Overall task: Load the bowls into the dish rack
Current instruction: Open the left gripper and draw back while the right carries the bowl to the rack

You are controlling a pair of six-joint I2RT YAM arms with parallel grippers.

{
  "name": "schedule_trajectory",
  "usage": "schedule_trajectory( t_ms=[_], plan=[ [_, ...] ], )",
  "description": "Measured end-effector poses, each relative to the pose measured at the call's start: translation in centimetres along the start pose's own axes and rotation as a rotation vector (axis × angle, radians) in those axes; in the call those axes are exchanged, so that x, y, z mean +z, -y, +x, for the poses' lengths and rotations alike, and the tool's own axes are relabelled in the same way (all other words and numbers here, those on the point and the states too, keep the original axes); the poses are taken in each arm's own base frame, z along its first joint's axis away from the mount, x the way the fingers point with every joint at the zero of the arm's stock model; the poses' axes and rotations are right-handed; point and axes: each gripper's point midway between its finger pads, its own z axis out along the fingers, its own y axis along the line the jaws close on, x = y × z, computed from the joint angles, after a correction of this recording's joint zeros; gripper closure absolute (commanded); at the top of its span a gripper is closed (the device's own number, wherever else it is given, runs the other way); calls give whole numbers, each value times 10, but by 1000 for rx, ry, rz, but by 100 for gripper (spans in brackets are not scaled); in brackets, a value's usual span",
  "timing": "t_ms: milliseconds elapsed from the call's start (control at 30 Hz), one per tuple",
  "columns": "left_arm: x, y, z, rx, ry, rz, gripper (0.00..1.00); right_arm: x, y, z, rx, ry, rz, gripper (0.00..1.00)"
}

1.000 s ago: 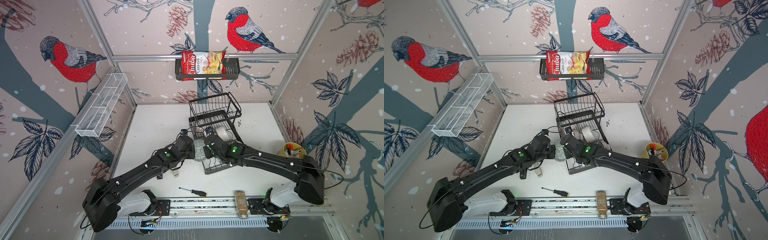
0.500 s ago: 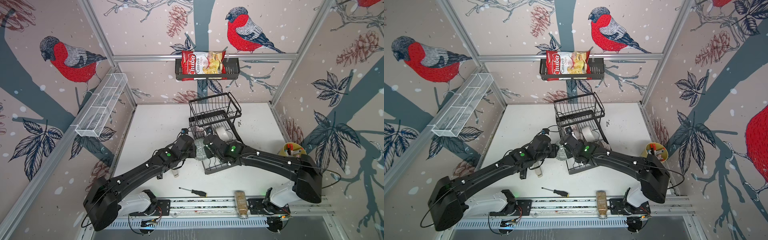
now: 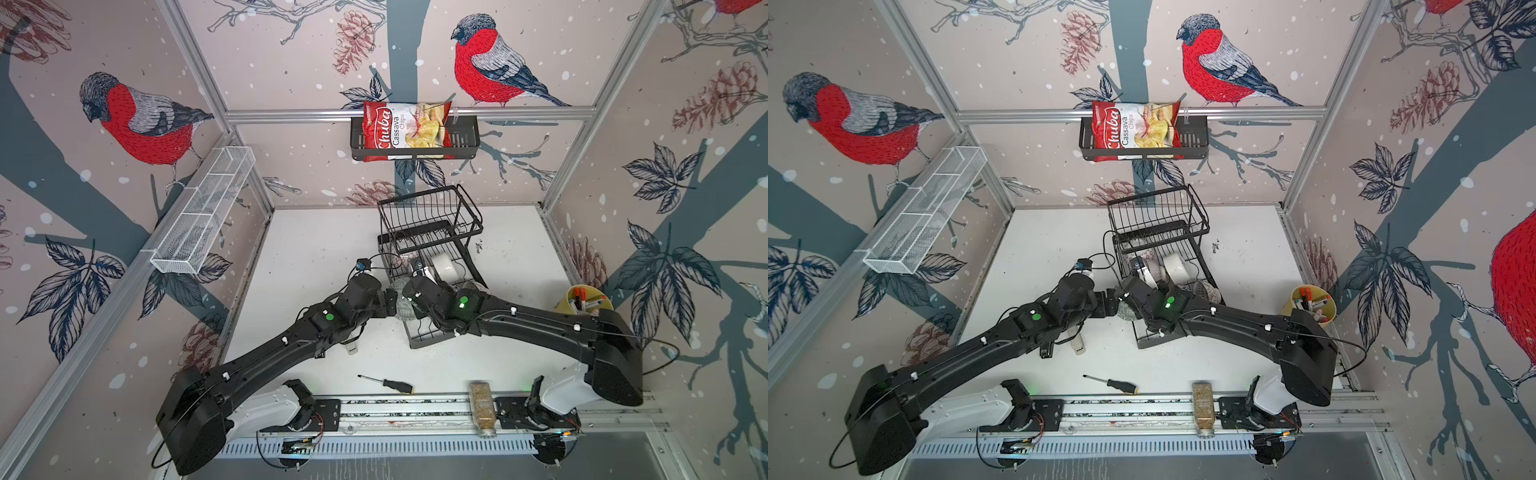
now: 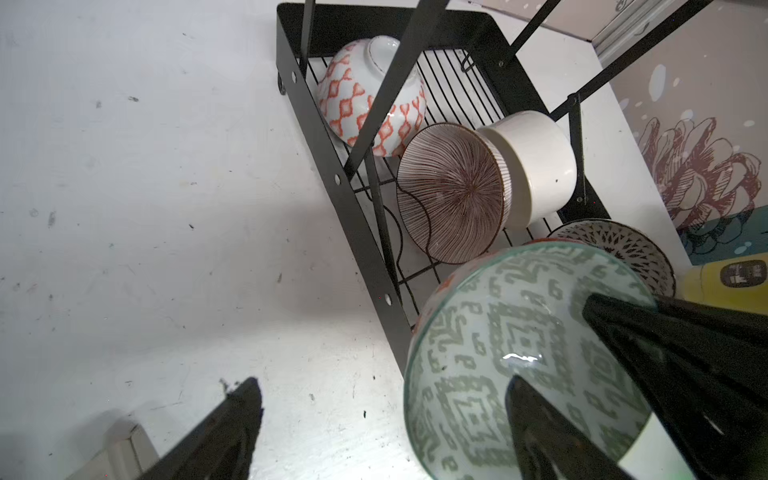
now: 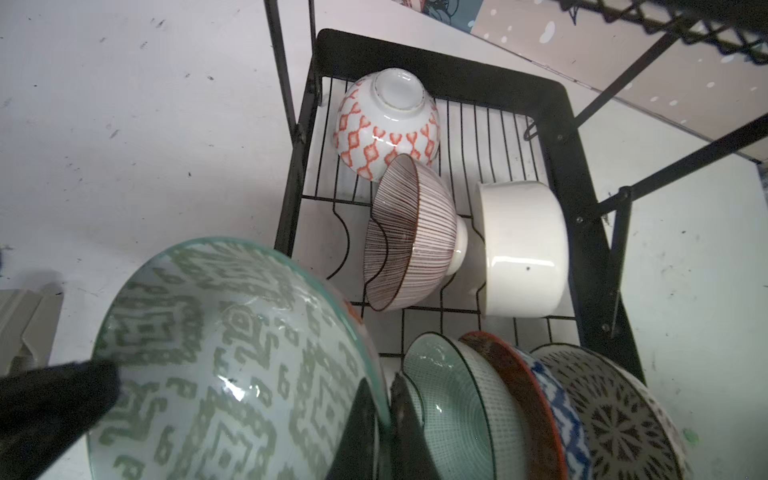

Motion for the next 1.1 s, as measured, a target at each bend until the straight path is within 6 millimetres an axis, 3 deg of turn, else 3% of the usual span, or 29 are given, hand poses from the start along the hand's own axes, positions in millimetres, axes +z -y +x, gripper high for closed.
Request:
schedule_trajectory(
  t_ms=[467, 667, 1100],
  plan=[
    [-4, -39, -5, -77, 47, -54, 4, -3, 17, 18, -195, 19, 264, 100],
    [-3, -45, -10, -96, 60, -60, 4, 2, 24, 27, -293, 4, 375, 100],
    [8, -60, -9, -118, 40, -100, 4, 6, 30, 27, -408, 16, 467, 100]
  ],
)
